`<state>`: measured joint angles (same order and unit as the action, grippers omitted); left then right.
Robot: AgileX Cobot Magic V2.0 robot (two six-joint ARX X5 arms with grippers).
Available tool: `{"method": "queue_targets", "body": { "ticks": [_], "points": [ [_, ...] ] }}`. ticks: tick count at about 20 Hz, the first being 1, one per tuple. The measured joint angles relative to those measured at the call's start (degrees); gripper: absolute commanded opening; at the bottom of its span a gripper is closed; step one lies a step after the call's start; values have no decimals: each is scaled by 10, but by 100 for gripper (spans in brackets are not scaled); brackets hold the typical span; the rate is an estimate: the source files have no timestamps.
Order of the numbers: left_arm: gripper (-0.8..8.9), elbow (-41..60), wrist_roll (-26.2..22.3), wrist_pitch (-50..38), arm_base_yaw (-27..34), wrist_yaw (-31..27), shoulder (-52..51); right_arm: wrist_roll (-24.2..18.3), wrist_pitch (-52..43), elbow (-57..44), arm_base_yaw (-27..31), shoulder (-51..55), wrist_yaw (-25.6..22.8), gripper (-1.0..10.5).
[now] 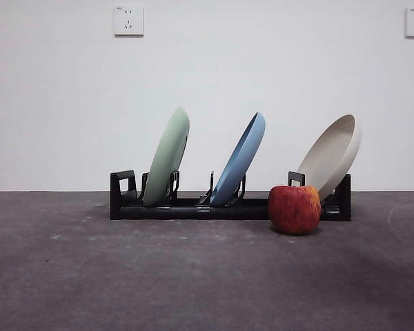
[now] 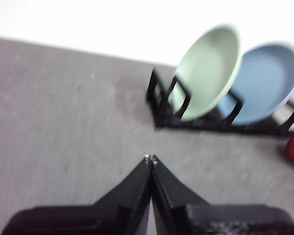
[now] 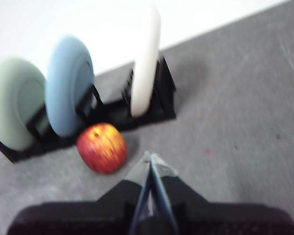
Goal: Take the green plate from the plate rack,put the plate on the table,take the apple from the table,put the apple in the plate
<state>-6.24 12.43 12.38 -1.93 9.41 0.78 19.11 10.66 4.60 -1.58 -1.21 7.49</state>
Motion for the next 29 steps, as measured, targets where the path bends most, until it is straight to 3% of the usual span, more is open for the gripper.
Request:
{"method": "queue_targets", "body": {
  "ticks": [11,16,23,29],
  "points": [
    [-8,-131,12,43,0,92,103,-3,71,167,-4,-129,62,-12],
    [-8,-203,3,86,0,165,186,-56,180,272,-14,-219,123,-12],
    [-8,-284,-51,164,0,283,289,-160,348,404,-28,-333,195,-11],
    [-8,-324,-110,252,0,366,331,-245,497,473,-47,-392,210,-11]
  ]
}}
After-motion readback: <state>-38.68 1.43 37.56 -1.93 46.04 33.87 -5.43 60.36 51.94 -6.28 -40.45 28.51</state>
